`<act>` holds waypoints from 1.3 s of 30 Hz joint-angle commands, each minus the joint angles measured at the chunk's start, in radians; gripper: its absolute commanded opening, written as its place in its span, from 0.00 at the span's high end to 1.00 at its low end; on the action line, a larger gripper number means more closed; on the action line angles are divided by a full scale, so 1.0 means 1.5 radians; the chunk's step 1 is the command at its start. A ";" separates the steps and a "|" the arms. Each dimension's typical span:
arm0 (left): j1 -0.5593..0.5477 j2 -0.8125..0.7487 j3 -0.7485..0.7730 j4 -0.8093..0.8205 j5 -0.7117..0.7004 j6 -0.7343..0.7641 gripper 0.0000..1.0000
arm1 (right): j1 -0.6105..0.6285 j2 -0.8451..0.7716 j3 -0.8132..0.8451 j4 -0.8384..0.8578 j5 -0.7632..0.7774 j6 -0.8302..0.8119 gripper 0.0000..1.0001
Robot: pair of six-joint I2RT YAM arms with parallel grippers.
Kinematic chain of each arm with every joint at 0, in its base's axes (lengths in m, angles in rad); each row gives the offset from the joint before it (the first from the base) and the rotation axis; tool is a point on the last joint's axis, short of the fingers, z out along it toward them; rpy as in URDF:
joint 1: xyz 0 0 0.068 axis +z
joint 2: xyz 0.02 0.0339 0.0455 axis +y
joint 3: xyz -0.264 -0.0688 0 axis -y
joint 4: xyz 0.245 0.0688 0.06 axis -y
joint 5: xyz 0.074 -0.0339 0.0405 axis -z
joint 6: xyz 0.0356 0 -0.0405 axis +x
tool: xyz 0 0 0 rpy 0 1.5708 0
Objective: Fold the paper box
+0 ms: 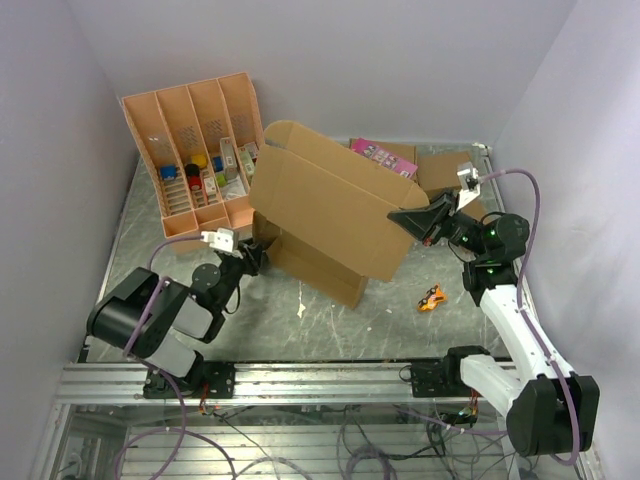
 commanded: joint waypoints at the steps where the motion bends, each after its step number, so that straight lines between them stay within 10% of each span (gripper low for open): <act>1: -0.006 -0.055 -0.019 0.069 0.044 -0.035 0.56 | -0.002 -0.003 -0.015 -0.064 -0.086 -0.081 1.00; 7: -0.006 -0.268 -0.062 -0.140 0.079 -0.106 0.39 | -0.007 -0.011 -0.004 -0.139 -0.100 -0.172 1.00; 15: -0.006 -0.819 0.045 -0.930 0.012 -0.182 0.27 | -0.017 0.004 0.027 -0.184 -0.107 -0.247 1.00; 18: -0.007 -0.885 0.108 -1.099 -0.111 -0.247 0.38 | -0.018 0.011 0.038 -0.195 -0.109 -0.272 1.00; 30: 0.016 -0.637 0.223 -1.083 -0.325 -0.171 0.48 | -0.018 0.035 0.098 -0.320 -0.142 -0.431 1.00; 39: 0.264 -0.458 0.142 -0.711 0.000 -0.134 0.58 | -0.019 0.037 0.104 -0.319 -0.139 -0.433 1.00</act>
